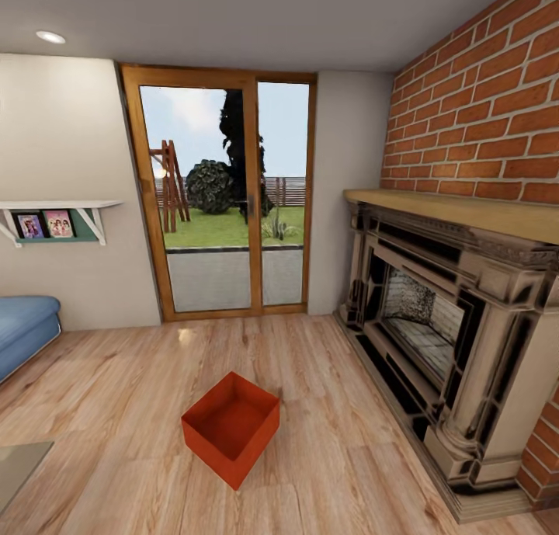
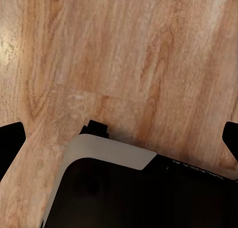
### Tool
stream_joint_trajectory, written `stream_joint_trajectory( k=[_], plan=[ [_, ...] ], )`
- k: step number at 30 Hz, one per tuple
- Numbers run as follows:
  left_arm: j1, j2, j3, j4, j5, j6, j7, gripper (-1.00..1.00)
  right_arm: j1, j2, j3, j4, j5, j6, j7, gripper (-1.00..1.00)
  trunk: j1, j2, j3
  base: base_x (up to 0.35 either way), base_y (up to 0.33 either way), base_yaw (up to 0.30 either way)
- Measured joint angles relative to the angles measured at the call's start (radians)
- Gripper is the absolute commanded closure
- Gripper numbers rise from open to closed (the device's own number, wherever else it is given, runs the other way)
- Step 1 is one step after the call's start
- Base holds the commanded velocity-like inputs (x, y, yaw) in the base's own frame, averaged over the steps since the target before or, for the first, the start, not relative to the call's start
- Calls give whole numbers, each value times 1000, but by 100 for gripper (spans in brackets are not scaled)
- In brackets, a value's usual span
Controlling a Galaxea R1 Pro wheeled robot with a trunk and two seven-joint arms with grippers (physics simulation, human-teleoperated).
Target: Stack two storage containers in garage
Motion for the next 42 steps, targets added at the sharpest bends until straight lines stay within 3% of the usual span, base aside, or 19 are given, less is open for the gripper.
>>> stream_joint_trajectory(
  k=[16, 42],
  plan=[
    [0, 0, 0, 0, 0, 0, 0, -100, 0, 0, -2, 0, -1, 1, -13, -100, 0, 0, 0, 27, 131, 16],
    [0, 0, 0, 0, 0, 1, -1, -100, 0, 0, 2, 0, -1, 1, -14, -100, 0, 0, 0, 1, 6, 262]
  ],
)
